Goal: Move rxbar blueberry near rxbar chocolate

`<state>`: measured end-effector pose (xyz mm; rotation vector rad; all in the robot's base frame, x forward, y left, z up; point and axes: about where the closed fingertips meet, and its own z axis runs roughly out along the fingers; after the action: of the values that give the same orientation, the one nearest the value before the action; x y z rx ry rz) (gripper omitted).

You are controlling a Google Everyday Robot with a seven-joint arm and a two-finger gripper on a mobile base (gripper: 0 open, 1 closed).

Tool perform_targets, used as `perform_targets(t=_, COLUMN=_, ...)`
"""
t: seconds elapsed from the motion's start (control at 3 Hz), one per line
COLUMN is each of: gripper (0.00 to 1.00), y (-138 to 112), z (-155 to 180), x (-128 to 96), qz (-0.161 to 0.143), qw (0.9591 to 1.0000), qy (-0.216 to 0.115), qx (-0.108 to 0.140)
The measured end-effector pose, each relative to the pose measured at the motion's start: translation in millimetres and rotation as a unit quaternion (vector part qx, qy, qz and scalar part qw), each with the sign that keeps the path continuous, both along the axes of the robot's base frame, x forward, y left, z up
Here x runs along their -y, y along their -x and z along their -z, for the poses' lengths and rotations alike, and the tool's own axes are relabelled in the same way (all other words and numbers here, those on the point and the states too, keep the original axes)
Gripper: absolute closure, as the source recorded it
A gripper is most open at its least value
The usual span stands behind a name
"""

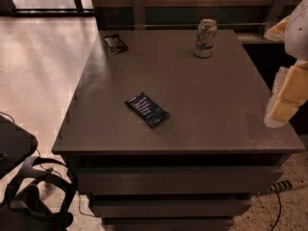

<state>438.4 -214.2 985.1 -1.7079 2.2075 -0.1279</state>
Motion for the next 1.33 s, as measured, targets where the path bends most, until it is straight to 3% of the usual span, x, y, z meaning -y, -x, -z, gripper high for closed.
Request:
perform_targets(t=0.33, gripper=0.0, y=0.0, z=0.0, x=0.0, qz=0.0, qw=1.0, qy=0.0, qx=0.0)
perform_targets(t=0.67, gripper=0.0, y=-7.0, z=9.4, x=-13.9, qz=0.003, qw=0.9993, qy=-0.035, qx=0.012)
perform_targets(t=1.0, gripper=0.0, y=-8.5, z=34.9, x=-37.5, qz=-0.004, qw=0.9947, qy=-0.099, qx=0.025)
perform_targets(t=1.33, gripper=0.0, y=-14.9, z=67.8, x=-62.0, qz=-0.013, qw=0.9814, qy=-0.187, qx=0.043)
